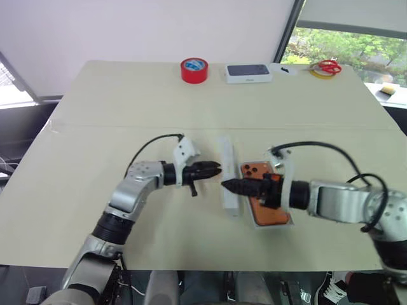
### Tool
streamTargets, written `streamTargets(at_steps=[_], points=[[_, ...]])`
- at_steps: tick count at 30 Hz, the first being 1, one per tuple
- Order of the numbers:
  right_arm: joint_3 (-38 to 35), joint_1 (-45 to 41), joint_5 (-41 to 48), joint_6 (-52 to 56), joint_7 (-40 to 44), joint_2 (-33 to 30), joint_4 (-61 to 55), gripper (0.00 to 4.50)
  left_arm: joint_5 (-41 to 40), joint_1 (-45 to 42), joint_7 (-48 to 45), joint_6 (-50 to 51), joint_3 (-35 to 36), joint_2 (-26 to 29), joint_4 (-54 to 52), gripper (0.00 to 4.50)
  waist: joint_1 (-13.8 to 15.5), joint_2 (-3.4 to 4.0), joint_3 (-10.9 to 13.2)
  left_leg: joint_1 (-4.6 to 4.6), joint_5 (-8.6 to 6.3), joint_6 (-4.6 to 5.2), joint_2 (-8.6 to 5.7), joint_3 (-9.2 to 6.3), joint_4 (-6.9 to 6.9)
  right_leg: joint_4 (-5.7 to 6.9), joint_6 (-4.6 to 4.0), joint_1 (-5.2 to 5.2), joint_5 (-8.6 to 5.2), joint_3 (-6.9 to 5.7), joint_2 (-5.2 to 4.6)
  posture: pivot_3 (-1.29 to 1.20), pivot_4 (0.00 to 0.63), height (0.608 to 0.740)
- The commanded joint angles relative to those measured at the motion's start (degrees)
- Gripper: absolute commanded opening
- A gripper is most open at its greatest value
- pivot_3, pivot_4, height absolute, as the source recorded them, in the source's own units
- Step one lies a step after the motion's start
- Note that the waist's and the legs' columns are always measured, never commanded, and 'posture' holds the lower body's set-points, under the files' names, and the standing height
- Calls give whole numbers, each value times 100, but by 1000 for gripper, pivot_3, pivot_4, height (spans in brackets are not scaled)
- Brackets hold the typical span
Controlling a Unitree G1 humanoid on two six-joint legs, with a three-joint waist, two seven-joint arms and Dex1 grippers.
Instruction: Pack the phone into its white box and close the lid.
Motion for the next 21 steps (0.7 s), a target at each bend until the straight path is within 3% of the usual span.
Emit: streamTargets(at_steps=[1, 4, 7, 12, 17, 21], points=[[-442, -188, 123, 62, 144, -567, 90, 3410, 16, -66, 17, 75, -187, -138, -291, 763, -3, -1, 0, 0, 0, 0, 0, 0, 0, -1, 0, 0, 0, 0, 0, 0, 150, 730], [-841, -112, -481, 47, 436, -967, 332, 3410, 136, -116, 7, 42, -456, -300, -292, 763, -1, 0, 0, 1, 0, 0, 1, 1, 0, -2, 0, 0, 0, 1, 1, 0, 150, 730], [-1007, 117, -1265, 128, 741, -1223, 468, 2641, 186, -187, 6, 81, -587, -434, -221, 763, 10, -1, 0, 1, 0, 0, 0, 3, 0, -5, 0, 2, 0, 0, 1, 0, 150, 730], [-987, 439, -2974, -10, 1363, -1350, 85, 72, 217, -270, 45, 84, -629, -580, -119, 763, -8, 2, -1, 2, 0, 0, 1, 3, 0, -5, 0, 1, 0, 1, 1, 0, 150, 730], [-550, 617, -4596, -71, 1856, -1406, -358, 27, 113, -420, 192, 336, -306, -537, -65, 763, -3, 3, -2, 1, 0, 0, 1, 2, 0, -6, 0, 0, 0, 1, 1, 0, 150, 730], [-300, 645, -5379, -44, 2222, -1330, -542, 27, 161, -584, 341, 590, -56, -329, 70, 763, -4, 2, -1, 1, 0, 0, 0, 0, 0, -6, 1, 0, 0, 1, 1, 0, 150, 730]])
